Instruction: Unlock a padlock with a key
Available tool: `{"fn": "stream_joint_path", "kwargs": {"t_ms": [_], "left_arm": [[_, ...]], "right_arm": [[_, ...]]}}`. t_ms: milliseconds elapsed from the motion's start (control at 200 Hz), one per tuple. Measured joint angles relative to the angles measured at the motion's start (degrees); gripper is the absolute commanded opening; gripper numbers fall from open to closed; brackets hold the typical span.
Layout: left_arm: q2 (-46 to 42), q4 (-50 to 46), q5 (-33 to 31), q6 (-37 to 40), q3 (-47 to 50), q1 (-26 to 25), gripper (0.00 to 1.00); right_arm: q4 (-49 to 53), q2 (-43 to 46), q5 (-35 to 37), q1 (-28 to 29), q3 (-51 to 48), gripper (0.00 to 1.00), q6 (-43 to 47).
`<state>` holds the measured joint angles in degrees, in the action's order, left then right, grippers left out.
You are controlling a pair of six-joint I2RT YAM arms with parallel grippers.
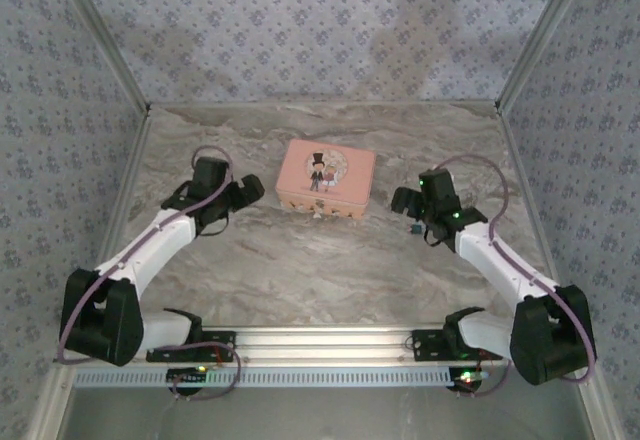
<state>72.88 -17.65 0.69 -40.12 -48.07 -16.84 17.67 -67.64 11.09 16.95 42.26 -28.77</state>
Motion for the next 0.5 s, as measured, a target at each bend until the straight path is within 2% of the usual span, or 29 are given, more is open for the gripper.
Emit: {"fn": "stream_joint_path", "kwargs": {"t_ms": [95,185,315,500], "left_arm": [[-0.02,-0.28,-1.55,3.89,-2.80,2.21,0.98],[-0.02,1.33,-5.14,10.67,-3.76,2.97,0.98],[-0.02,3.28,-10.62,19.67,-3.48,4.00,0.98],[1.16,9.09,-13.94,25.73,0.28,12.61,0.98]], "right_arm": [[0.66,-2.47,5.07,-0.42,4.70,1.00,1.49],[-1.88,-4.22,11.02,-0.55,5.77,1.00,3.80],[-13.55,-6.29,20.57,-1.14,0.63,1.00,10.64],[-22.56,-12.41,25.79,-4.94,-3.67,1.00,15.34]]}}
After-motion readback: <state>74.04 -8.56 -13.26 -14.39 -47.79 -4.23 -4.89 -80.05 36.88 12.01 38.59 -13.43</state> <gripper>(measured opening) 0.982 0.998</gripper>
